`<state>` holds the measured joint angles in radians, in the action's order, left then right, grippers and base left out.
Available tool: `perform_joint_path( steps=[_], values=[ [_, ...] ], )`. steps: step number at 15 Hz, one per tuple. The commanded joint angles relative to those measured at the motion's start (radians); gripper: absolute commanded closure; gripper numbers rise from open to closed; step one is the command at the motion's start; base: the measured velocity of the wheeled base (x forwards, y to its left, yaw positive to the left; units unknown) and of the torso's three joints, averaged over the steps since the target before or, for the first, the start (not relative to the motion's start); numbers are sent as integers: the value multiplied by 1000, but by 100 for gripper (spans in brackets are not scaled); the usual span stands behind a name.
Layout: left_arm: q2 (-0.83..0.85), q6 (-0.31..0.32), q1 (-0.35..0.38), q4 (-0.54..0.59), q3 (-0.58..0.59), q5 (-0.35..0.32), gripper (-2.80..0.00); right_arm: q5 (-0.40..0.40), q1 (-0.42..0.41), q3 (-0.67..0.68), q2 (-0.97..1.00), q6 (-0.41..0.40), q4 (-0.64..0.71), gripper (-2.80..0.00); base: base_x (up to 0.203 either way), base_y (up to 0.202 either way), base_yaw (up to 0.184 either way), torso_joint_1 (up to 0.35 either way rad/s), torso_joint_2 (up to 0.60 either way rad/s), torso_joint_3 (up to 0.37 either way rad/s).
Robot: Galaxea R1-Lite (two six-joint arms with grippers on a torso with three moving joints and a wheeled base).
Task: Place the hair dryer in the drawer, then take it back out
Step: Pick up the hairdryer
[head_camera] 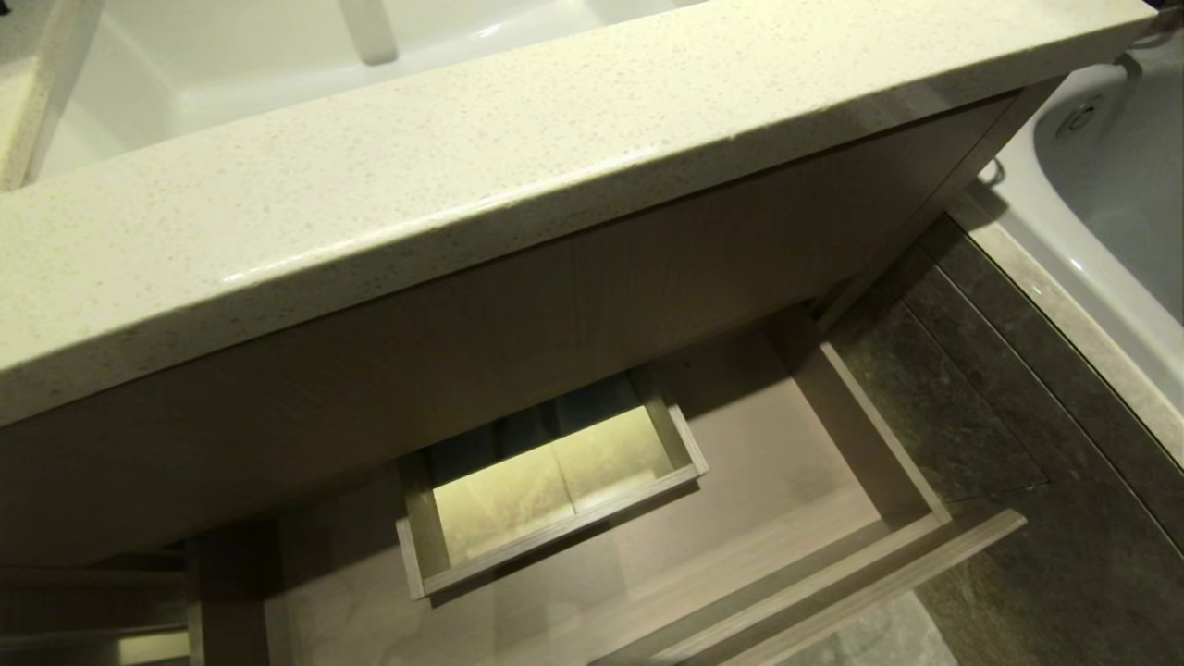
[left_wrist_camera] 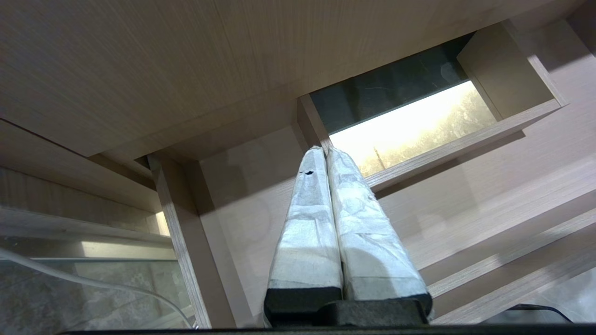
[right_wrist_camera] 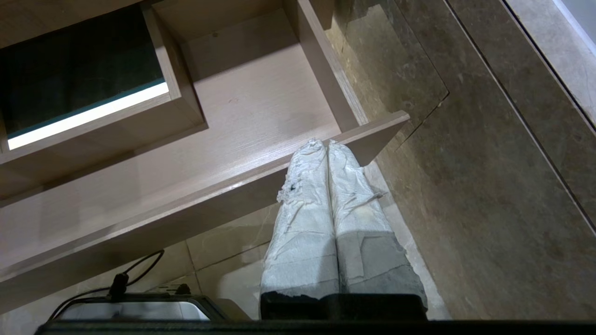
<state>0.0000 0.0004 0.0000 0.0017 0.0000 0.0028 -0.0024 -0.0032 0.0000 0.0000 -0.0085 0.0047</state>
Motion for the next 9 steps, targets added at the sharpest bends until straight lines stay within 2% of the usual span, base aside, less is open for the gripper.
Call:
perform_joint_path(
  steps=[1,9],
  values=[
    [0,0,0,0,0,0,0,-1,0,2,2,1,-2,0,0,0,0,0,0,0],
    [0,0,0,1,0,0,0,-1,0,2,2,1,0,0,0,0,0,0,0,0]
  ],
)
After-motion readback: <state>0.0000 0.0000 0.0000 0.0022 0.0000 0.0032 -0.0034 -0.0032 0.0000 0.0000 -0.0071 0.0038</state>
